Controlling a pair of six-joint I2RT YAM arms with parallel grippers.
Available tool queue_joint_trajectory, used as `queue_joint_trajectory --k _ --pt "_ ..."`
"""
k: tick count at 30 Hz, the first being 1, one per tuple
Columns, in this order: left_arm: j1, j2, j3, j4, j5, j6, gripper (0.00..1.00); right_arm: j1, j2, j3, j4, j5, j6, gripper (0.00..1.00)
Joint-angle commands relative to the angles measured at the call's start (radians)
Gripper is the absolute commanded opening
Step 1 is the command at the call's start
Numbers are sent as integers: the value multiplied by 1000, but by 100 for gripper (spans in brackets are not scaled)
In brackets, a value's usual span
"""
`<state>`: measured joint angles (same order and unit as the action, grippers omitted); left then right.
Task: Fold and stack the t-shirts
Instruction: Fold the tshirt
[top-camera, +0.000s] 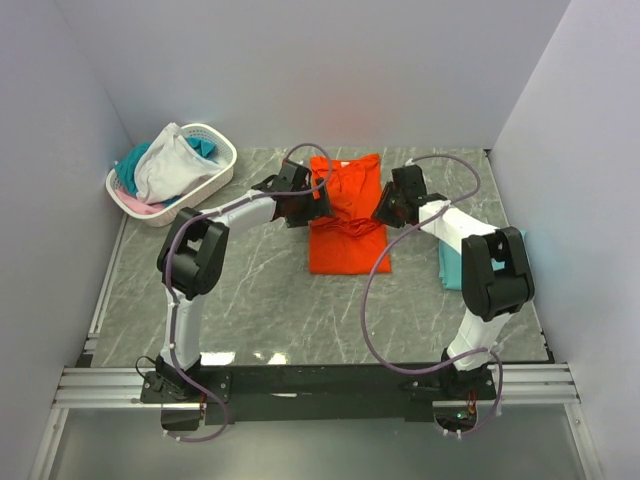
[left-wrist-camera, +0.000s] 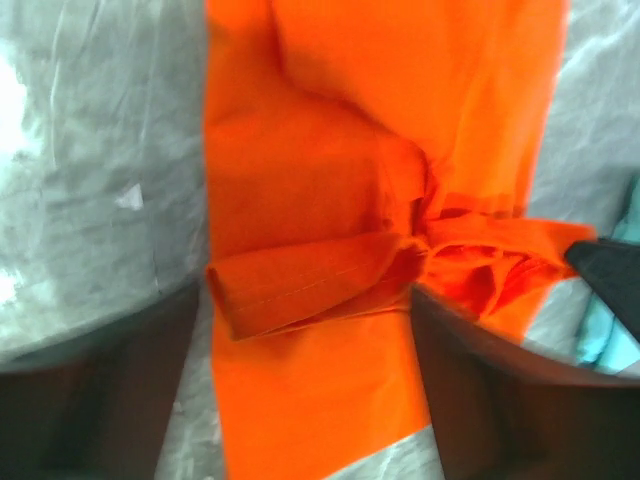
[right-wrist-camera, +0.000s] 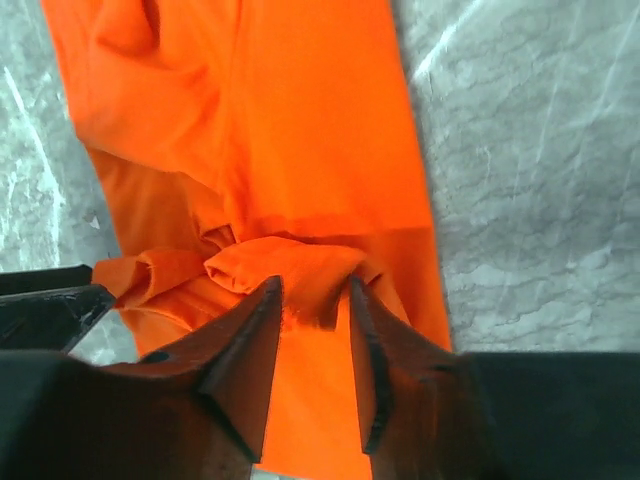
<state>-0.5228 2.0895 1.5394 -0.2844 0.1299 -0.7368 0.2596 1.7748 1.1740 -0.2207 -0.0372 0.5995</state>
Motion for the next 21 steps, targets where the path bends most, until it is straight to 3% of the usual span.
queue_joint_trajectory --k 1,2,4,5,10,13,14,21 --pt "3 -57 67 16 10 31 97 -8 -52 68 -40 33 -26 42" --pt "3 -71 56 14 8 34 99 -8 -86 69 -48 36 -26 59" --pt "3 -133 30 19 -3 34 99 -10 -126 41 -54 36 -26 65" --pt "3 -185 -11 33 -4 31 99 -8 -170 24 -54 36 -20 74" --pt "-5 -362 -172 51 -55 10 99 1 -305 -126 -39 -1 -23 82" --pt "-17 -541 -348 54 -111 -24 99 35 -389 -207 -6 -58 -58 87" --pt "-17 -542 -393 57 -125 -24 99 49 -397 -226 9 -76 -70 87" --pt "-22 -990 -761 34 -246 -159 99 176 -321 -237 84 -178 -150 88"
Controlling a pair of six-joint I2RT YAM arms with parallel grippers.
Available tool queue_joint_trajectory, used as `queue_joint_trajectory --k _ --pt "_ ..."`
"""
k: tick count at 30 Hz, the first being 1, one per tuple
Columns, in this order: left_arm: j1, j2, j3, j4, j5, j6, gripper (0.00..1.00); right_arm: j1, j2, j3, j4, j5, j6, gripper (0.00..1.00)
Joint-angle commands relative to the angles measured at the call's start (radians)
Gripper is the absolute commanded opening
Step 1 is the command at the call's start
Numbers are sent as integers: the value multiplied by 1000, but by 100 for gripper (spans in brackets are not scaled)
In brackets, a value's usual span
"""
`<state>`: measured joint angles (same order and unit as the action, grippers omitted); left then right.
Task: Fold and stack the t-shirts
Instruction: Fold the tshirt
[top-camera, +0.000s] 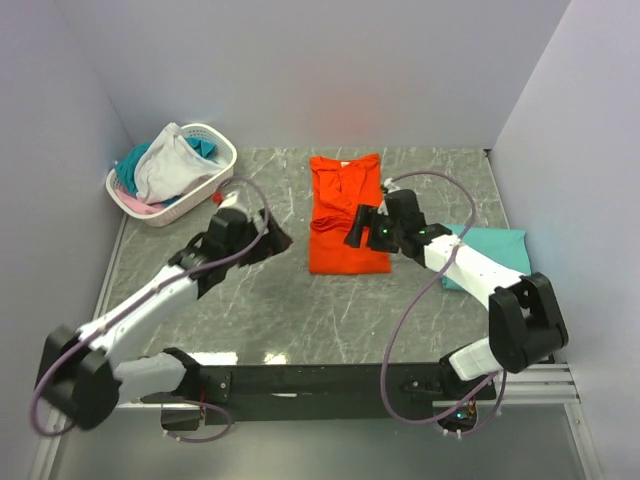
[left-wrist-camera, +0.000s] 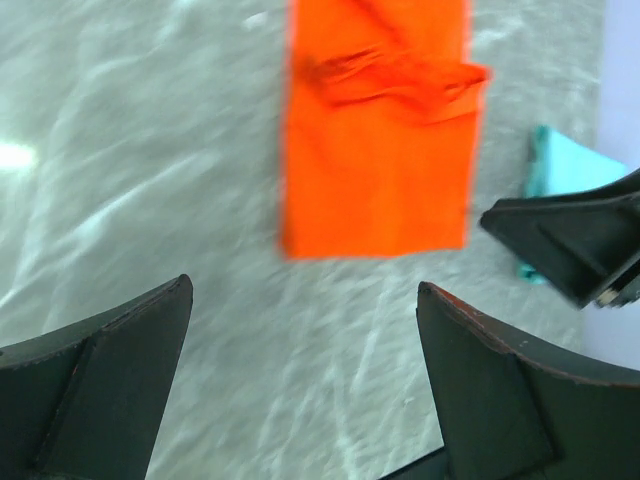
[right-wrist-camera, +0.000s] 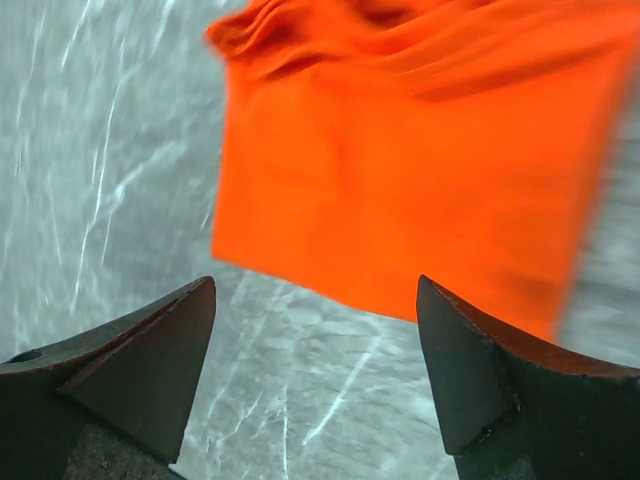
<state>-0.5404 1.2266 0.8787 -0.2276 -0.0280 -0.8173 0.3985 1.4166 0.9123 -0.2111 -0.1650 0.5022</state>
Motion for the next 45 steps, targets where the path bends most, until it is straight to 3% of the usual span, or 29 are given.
queue_joint_trajectory --k 1,8,14,27,34,42,45 --pt "-4 -172 -134 -38 -107 -89 99 40 56 31 102 -42 -48 87" --pt "-7 -575 -380 -142 -153 -230 99 42 306 203 156 -73 -41 87" --pt "-7 -751 -455 -228 -196 -296 99 40 426 313 164 -33 -42 87" --pt "-7 -676 -386 -297 -228 -237 99 -18 646 600 49 1 -89 87" --pt "-7 -610 -405 -148 -130 -211 100 -18 464 554 24 34 -96 87" --pt "-9 -382 -356 92 -6 -160 99 -35 60 176 -22 220 68 89" --pt "-10 -244 -302 128 19 -128 99 -55 -54 28 -46 213 114 89"
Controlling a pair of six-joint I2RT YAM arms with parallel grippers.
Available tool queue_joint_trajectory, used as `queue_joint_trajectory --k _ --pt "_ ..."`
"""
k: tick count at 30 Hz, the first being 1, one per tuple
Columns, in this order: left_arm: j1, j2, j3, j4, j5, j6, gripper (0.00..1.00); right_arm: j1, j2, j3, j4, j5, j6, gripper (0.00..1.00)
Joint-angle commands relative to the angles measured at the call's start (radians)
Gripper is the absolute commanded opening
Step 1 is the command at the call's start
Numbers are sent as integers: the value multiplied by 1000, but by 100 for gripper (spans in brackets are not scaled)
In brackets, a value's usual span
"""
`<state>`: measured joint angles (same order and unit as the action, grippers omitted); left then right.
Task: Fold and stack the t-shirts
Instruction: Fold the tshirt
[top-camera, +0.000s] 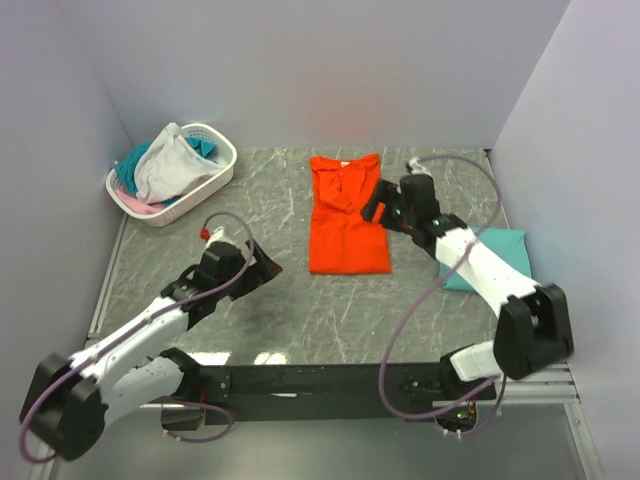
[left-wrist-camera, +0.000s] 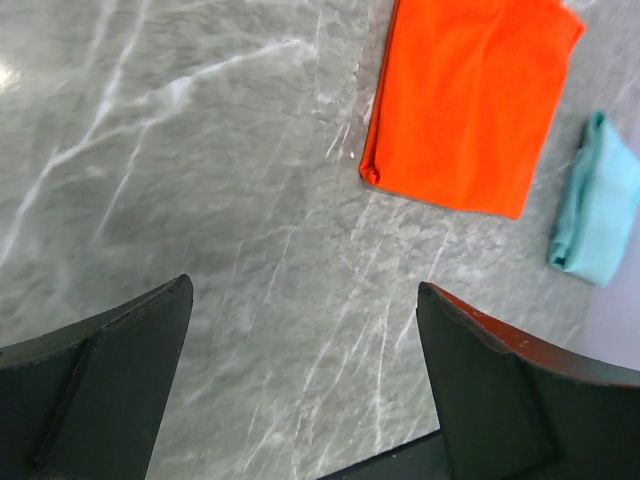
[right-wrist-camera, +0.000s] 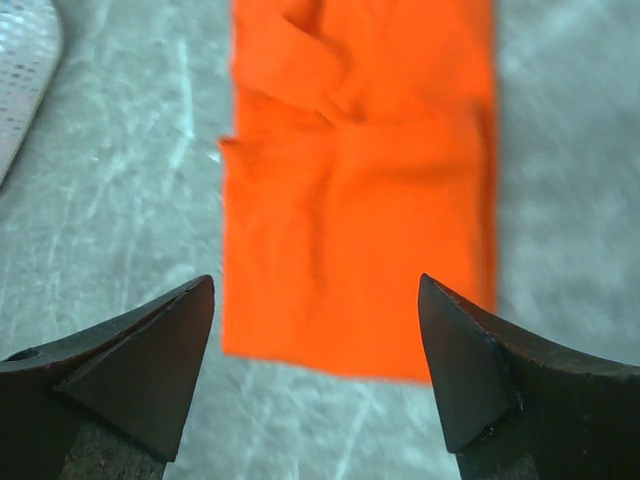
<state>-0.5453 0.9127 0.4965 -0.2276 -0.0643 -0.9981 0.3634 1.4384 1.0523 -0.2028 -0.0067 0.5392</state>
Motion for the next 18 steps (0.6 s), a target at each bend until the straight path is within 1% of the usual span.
queue_joint_trajectory --k 1,2,5,8,10,11,15,17,18 --pt "-7 143 95 142 60 67 99 -30 -99 -144 -58 44 80 89" --pt "-7 179 111 157 79 76 99 -38 -117 -196 -61 34 91 89" --pt "-13 319 155 227 176 90 99 -50 -168 -265 -73 24 100 89" --pt "-30 446 214 275 224 102 93 -57 -193 -308 -81 10 102 88" --pt "-44 535 270 260 231 122 82 -60 -205 -330 -72 -12 104 88" --pt "-51 563 302 245 238 133 72 -63 -210 -350 -63 -24 110 88" --pt "-61 655 344 246 233 139 59 -75 -213 -393 -46 -47 114 85" --pt "-61 696 367 241 230 148 48 -80 -207 -396 -50 -44 107 84" --pt "-61 710 375 243 231 150 45 -81 -207 -397 -52 -45 107 84"
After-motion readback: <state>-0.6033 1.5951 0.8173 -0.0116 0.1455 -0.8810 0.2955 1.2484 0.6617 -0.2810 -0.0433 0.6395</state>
